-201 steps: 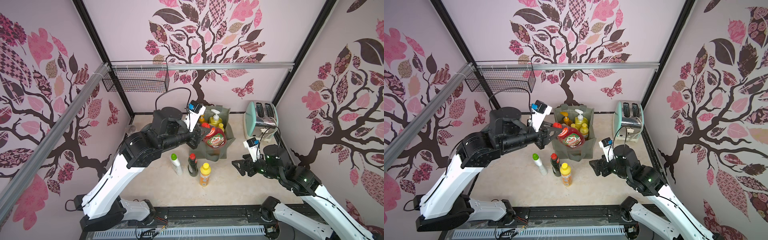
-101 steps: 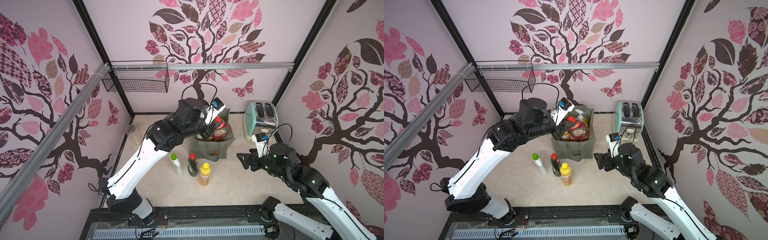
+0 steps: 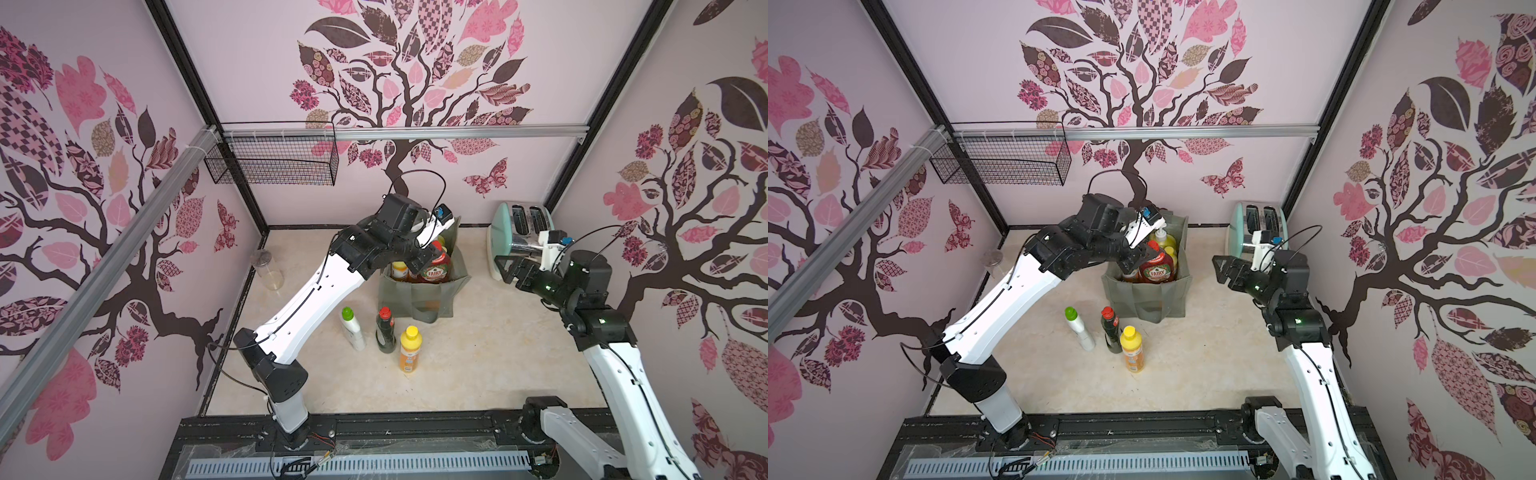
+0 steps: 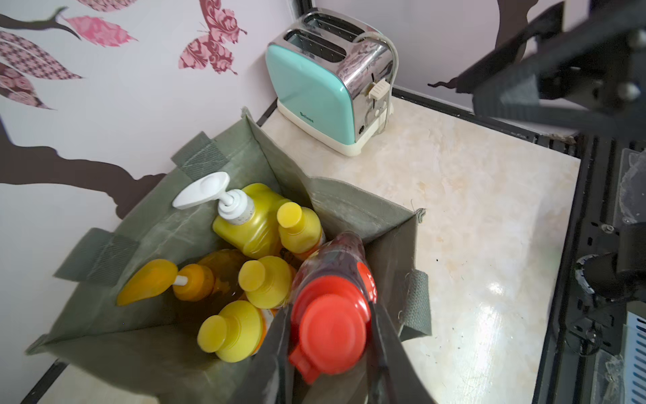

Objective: Pack dish soap into the shopping bag
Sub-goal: Place the bottle of dish soap in the shopping bag.

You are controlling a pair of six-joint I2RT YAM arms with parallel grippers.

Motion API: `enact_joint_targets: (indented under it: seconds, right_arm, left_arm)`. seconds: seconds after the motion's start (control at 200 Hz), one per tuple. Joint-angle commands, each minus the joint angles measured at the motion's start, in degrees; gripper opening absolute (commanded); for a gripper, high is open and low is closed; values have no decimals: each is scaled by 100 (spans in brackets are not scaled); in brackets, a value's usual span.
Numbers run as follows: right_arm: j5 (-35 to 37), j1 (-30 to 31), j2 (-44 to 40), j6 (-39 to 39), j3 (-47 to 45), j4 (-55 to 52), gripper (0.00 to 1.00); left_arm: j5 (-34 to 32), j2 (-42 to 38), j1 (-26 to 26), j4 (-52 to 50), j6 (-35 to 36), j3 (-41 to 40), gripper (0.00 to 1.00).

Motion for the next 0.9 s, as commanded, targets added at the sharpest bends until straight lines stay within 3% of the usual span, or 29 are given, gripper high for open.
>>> enact_joint_targets:
  seconds: [0.0, 0.205, 0.47, 0.6, 0.89]
  right_arm:
    - [-1869, -228, 207, 1007, -336, 1328, 81]
    - [-2012, -169, 356, 1003, -550, 1497, 74]
    - [-1065, 559, 495, 94, -197, 419, 70]
    - [-926, 702, 669, -29, -140, 321, 61]
    - [-23, 1369, 1017, -524, 187, -324, 60]
  left_arm:
    - [360, -132, 0, 1002, -28, 52, 0]
    - [478, 62, -22, 994, -2, -35, 0]
    - [504, 110, -27, 1260, -43, -505, 0]
    - [480, 150, -31, 1336, -61, -625, 0]
    - [532, 141, -22, 1386, -106, -631, 0]
